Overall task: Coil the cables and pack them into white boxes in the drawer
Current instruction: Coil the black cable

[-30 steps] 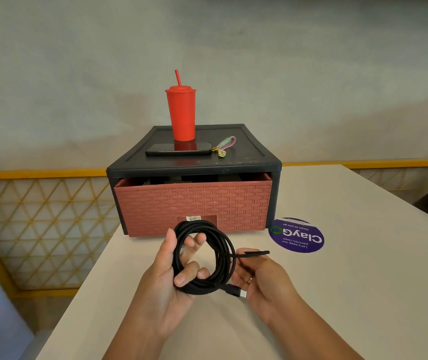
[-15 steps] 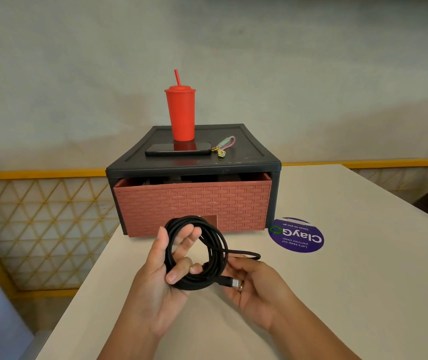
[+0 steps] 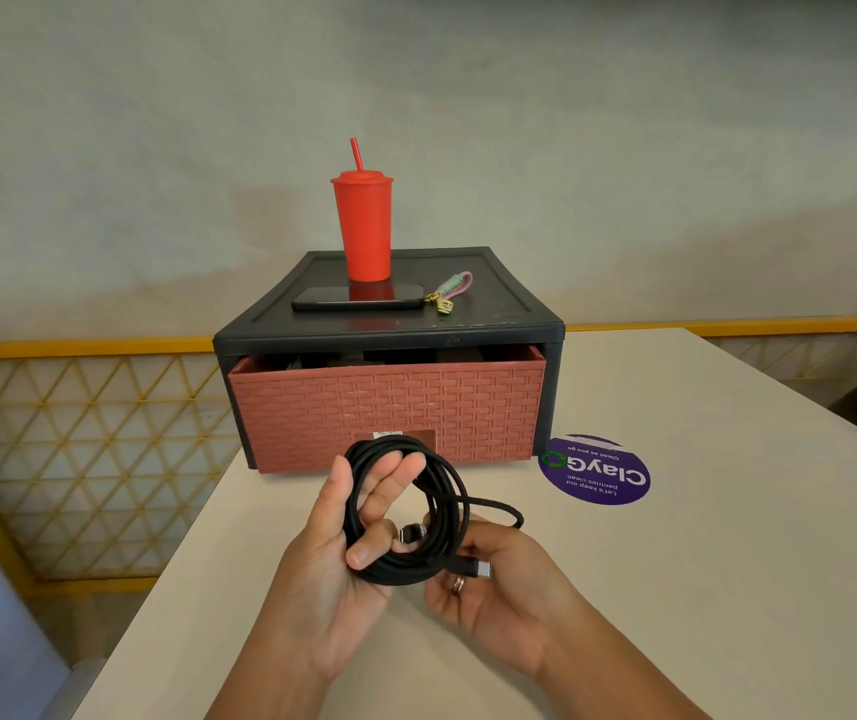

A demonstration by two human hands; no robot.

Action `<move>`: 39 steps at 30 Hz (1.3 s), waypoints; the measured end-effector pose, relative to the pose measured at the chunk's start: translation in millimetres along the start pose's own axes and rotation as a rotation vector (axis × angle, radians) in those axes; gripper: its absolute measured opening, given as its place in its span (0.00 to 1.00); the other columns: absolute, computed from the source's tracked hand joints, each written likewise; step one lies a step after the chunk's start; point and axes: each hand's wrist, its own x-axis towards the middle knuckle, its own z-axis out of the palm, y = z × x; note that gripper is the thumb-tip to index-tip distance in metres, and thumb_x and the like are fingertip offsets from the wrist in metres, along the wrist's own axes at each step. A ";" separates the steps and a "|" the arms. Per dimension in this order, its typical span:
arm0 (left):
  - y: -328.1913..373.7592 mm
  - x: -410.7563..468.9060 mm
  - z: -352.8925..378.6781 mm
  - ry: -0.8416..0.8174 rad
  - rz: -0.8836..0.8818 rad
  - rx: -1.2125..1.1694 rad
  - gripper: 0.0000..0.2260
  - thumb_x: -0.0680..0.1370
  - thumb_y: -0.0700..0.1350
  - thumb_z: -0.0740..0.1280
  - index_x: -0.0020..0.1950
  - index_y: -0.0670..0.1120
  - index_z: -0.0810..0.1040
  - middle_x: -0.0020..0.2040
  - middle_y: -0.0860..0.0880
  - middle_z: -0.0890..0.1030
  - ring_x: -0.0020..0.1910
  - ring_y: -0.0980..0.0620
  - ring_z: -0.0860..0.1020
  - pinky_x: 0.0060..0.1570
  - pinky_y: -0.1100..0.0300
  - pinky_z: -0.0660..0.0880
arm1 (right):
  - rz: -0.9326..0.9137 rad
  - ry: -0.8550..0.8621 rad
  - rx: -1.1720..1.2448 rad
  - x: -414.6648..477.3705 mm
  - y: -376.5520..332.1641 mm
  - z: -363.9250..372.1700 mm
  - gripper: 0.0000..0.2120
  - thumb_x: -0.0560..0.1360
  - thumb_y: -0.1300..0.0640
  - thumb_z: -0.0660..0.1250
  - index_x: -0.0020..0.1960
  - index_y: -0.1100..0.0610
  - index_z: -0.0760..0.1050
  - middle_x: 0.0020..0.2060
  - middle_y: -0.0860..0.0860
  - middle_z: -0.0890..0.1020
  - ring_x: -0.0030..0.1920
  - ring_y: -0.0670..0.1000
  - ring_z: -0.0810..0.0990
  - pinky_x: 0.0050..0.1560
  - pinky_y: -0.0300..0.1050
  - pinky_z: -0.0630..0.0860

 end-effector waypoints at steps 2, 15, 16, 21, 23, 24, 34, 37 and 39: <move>0.0 0.1 0.0 0.003 0.000 -0.009 0.31 0.45 0.55 0.83 0.43 0.42 0.85 0.55 0.45 0.82 0.16 0.60 0.63 0.33 0.57 0.79 | 0.017 -0.026 -0.029 0.7 -0.4 -1.1 0.11 0.72 0.68 0.57 0.39 0.61 0.78 0.34 0.55 0.81 0.30 0.49 0.75 0.34 0.40 0.73; 0.4 0.9 1.0 0.052 0.066 0.036 0.18 0.63 0.58 0.70 0.41 0.45 0.85 0.56 0.45 0.82 0.17 0.60 0.62 0.29 0.63 0.76 | 0.058 -0.040 -0.249 4.5 -2.1 -6.2 0.13 0.61 0.52 0.64 0.40 0.57 0.81 0.42 0.54 0.78 0.42 0.52 0.76 0.40 0.45 0.71; 0.7 -0.1 3.1 0.053 0.067 0.034 0.18 0.64 0.59 0.68 0.41 0.45 0.85 0.56 0.45 0.82 0.17 0.60 0.62 0.29 0.63 0.76 | 0.038 -0.028 -0.240 4.6 -2.5 -6.8 0.11 0.60 0.52 0.64 0.37 0.57 0.81 0.41 0.54 0.78 0.42 0.52 0.75 0.39 0.45 0.70; -2.1 -3.0 11.3 0.085 0.039 0.015 0.19 0.70 0.55 0.60 0.39 0.43 0.85 0.53 0.46 0.84 0.15 0.60 0.61 0.43 0.54 0.77 | 0.004 -0.164 -0.168 0.9 -3.7 -6.0 0.12 0.61 0.54 0.62 0.35 0.58 0.81 0.38 0.55 0.82 0.36 0.52 0.77 0.41 0.47 0.70; -3.6 -4.3 13.1 0.071 0.028 0.002 0.19 0.70 0.55 0.60 0.38 0.44 0.85 0.51 0.47 0.84 0.15 0.61 0.62 0.41 0.53 0.79 | -0.008 -0.243 -0.156 1.4 -2.9 -5.2 0.12 0.58 0.57 0.62 0.36 0.58 0.81 0.39 0.56 0.82 0.39 0.54 0.76 0.44 0.48 0.70; -4.4 -4.7 13.7 0.068 0.022 -0.009 0.19 0.70 0.55 0.60 0.38 0.44 0.85 0.50 0.47 0.84 0.15 0.61 0.62 0.38 0.54 0.81 | -0.021 -0.270 -0.164 2.9 -2.2 -6.5 0.13 0.56 0.59 0.60 0.36 0.58 0.81 0.39 0.55 0.82 0.41 0.54 0.76 0.45 0.48 0.71; -3.4 1.8 -4.1 -0.020 0.027 -0.078 0.30 0.47 0.54 0.83 0.44 0.41 0.85 0.43 0.46 0.85 0.15 0.60 0.64 0.27 0.62 0.75 | -0.342 -0.082 -0.717 13.1 -3.0 -13.5 0.21 0.62 0.63 0.64 0.55 0.58 0.74 0.45 0.51 0.79 0.41 0.48 0.75 0.38 0.36 0.69; -2.8 4.8 -6.9 -0.010 0.059 -0.050 0.30 0.48 0.55 0.83 0.44 0.42 0.85 0.38 0.47 0.84 0.16 0.60 0.63 0.27 0.64 0.74 | -0.479 0.007 -0.892 16.0 -8.7 -19.6 0.28 0.59 0.63 0.62 0.58 0.47 0.70 0.56 0.51 0.76 0.54 0.50 0.77 0.43 0.38 0.73; -1.0 4.0 -6.7 0.028 0.076 -0.029 0.26 0.53 0.56 0.81 0.44 0.43 0.85 0.34 0.49 0.82 0.16 0.60 0.63 0.27 0.64 0.74 | -0.528 -0.031 -0.882 14.5 -13.8 -23.2 0.32 0.58 0.64 0.58 0.58 0.41 0.69 0.56 0.49 0.73 0.58 0.50 0.74 0.43 0.40 0.72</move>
